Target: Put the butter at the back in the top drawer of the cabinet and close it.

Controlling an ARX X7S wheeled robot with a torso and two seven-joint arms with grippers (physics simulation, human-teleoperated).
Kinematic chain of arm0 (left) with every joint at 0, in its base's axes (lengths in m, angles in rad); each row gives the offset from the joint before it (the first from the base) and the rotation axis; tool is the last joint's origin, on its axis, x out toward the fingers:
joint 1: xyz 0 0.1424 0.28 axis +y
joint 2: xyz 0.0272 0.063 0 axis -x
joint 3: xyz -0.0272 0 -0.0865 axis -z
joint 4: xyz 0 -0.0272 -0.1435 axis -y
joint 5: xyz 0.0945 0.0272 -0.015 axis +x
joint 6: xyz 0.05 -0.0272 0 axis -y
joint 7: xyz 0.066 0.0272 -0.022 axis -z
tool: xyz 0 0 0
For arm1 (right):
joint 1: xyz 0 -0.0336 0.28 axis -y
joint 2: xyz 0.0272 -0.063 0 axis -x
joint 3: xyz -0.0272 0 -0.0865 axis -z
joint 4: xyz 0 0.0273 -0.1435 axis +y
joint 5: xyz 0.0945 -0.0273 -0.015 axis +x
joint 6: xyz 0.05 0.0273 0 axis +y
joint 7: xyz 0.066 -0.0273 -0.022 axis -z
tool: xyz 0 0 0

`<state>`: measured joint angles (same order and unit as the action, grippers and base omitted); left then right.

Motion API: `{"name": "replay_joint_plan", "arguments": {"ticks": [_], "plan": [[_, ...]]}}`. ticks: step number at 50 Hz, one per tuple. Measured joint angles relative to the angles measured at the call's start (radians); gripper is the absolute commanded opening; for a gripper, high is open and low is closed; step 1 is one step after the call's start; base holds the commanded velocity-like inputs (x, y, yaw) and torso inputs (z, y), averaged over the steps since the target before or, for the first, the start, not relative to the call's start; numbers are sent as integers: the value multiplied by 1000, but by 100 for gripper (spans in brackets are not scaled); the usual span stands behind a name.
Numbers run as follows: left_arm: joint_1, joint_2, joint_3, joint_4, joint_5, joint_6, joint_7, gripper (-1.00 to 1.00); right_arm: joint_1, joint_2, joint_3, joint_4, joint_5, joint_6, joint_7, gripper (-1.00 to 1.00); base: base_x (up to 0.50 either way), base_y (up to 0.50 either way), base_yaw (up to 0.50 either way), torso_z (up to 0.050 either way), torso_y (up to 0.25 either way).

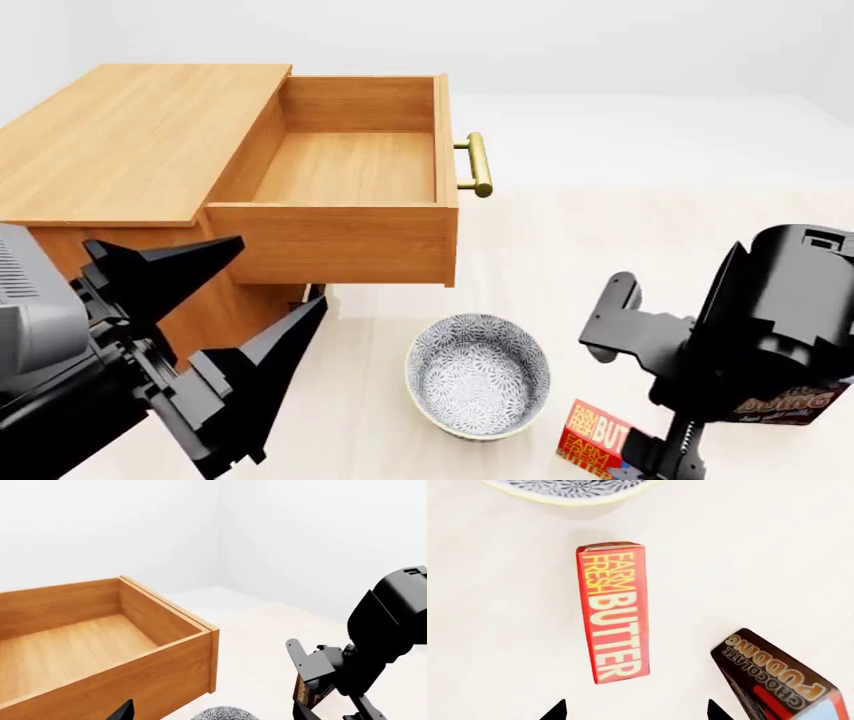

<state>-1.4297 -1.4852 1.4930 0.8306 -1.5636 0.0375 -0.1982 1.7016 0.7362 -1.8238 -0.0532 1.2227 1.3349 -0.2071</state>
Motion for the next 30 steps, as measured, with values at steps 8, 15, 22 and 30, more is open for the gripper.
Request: {"name": "replay_joint_plan", "arguments": {"ticks": [8, 15, 22, 30], "plan": [[7, 4, 2, -5, 4, 3, 0, 100, -20, -13, -5, 14, -12, -18, 9, 100, 0, 0, 0, 0, 0], [12, 6, 3, -9, 6, 5, 1, 100, -32, -20, -11, 20, -20, -32, 5, 100, 0, 0, 0, 0, 0], [16, 6, 3, -11, 7, 7, 2, 100, -51, -29, -18, 34, -30, -53, -5, 100, 0, 0, 0, 0, 0], [21, 9, 3, -15, 9, 9, 3, 100, -76, -35, -27, 53, -41, -77, -16, 100, 0, 0, 0, 0, 0]]}}
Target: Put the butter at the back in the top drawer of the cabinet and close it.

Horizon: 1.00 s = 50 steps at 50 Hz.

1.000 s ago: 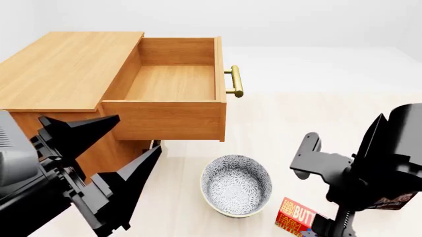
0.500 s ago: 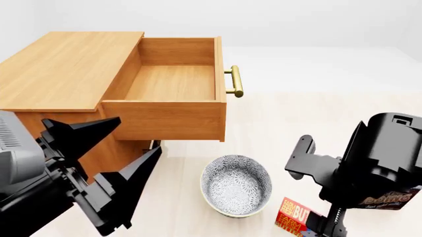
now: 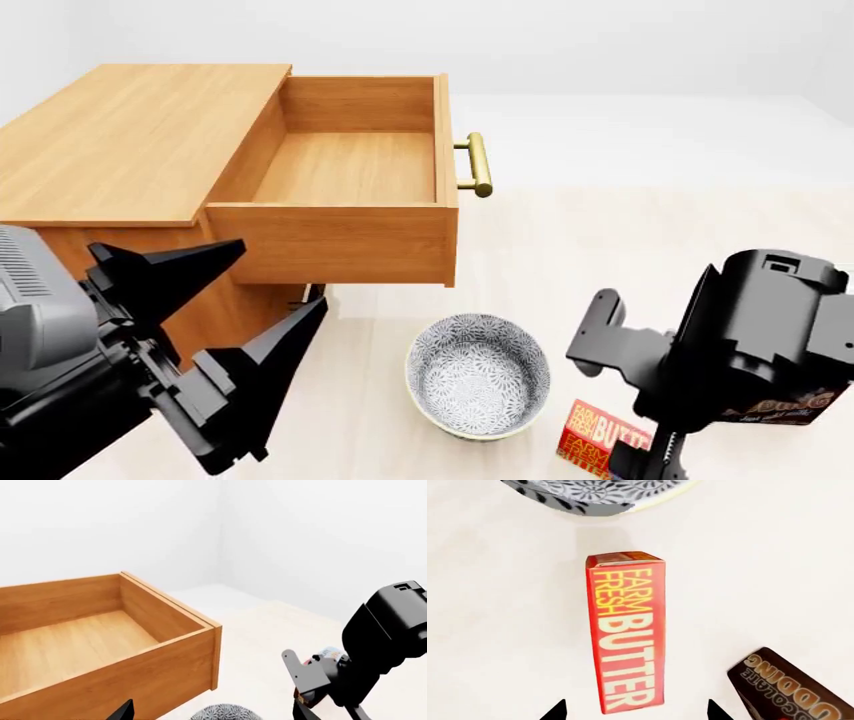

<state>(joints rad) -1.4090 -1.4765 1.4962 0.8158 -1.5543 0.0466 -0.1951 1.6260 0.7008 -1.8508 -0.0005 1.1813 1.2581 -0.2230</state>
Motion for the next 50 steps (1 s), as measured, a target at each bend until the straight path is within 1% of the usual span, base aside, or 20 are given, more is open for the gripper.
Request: {"name": "replay_joint_plan", "arguments": {"ticks": [50], "plan": [[36, 26, 7, -30, 16, 16, 0, 100, -107, -14, -51, 98, -65, -100, -47, 100, 0, 0, 0, 0, 0]]}}
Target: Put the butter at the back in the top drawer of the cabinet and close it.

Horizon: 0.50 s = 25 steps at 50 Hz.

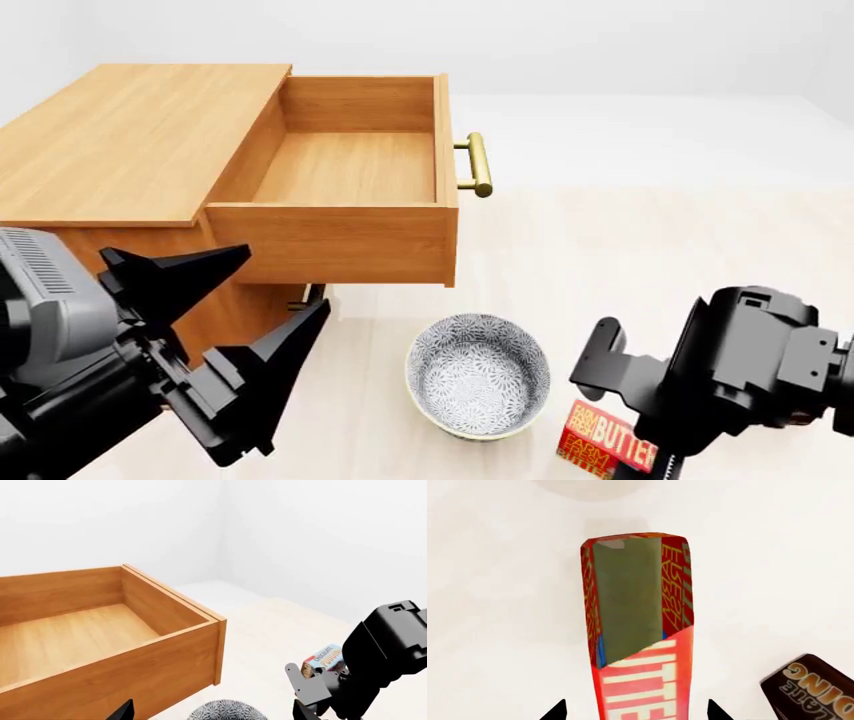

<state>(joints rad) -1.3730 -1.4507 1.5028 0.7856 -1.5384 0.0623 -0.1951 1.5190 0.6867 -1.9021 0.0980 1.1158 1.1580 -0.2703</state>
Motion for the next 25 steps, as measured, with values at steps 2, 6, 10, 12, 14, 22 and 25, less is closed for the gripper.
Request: {"name": "replay_joint_plan", "arguments": {"ticks": [2, 6, 10, 12, 14, 22, 25], "plan": [[1, 1, 0, -1, 0, 0, -1, 100, -3, 0, -2, 5, -3, -3, -3, 100, 0, 0, 0, 0, 0], [1, 2, -1, -1, -1, -1, -2, 100, -9, -2, -6, 17, -9, -10, -9, 100, 0, 0, 0, 0, 0], [2, 4, -2, -2, -1, -2, -3, 100, -15, -4, -9, 29, -15, -17, -15, 100, 0, 0, 0, 0, 0], [3, 5, -2, -3, -1, -1, -4, 100, -18, -6, -11, 35, -18, -21, -19, 100, 0, 0, 0, 0, 0], [4, 6, -2, -3, -1, -1, -4, 100, -20, -8, -12, 42, -21, -25, -22, 100, 0, 0, 0, 0, 0], [8, 9, -2, -5, 3, -2, -8, 100, -32, -16, -17, 66, -32, -41, -36, 100, 0, 0, 0, 0, 0], [10, 9, -2, -6, 4, -2, -8, 100, -38, -19, -19, 74, -36, -48, -40, 100, 0, 0, 0, 0, 0]]}}
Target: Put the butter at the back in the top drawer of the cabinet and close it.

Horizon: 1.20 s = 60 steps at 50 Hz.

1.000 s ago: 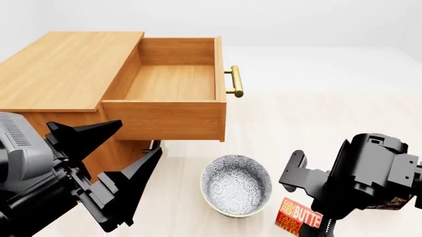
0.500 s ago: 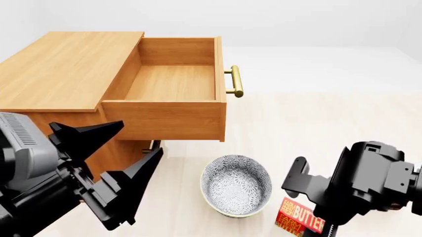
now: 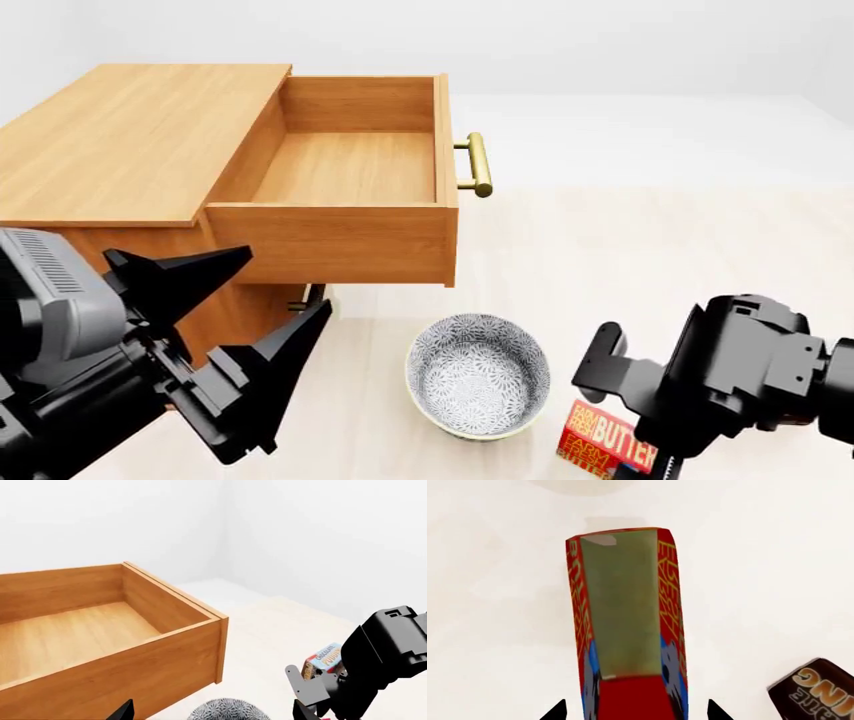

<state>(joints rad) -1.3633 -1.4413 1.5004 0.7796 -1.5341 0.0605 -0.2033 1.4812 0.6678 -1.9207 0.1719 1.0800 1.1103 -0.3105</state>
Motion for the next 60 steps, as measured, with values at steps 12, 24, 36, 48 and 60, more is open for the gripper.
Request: {"name": "replay_joint_plan", "arguments": {"ticks": [12, 24, 36, 48, 60], "plan": [[7, 3, 0, -6, 3, 3, 1, 100, -24, -16, -7, 33, -15, -26, -19, -100, 0, 0, 0, 0, 0], [14, 3, 0, -11, 6, 5, 2, 100, -24, -16, -11, 39, -26, -36, -11, -100, 0, 0, 0, 0, 0], [12, -1, -6, -6, 1, 1, 1, 100, -6, 14, -9, -27, -11, -11, 11, -100, 0, 0, 0, 0, 0], [-6, -10, -22, 10, -10, -25, -13, 100, 87, 94, 14, -190, 60, 87, 76, -100, 0, 0, 0, 0, 0], [-68, -2, -66, -1, -67, -121, 15, 100, 236, 159, 62, -353, 163, 229, 155, -100, 0, 0, 0, 0, 0]]}}
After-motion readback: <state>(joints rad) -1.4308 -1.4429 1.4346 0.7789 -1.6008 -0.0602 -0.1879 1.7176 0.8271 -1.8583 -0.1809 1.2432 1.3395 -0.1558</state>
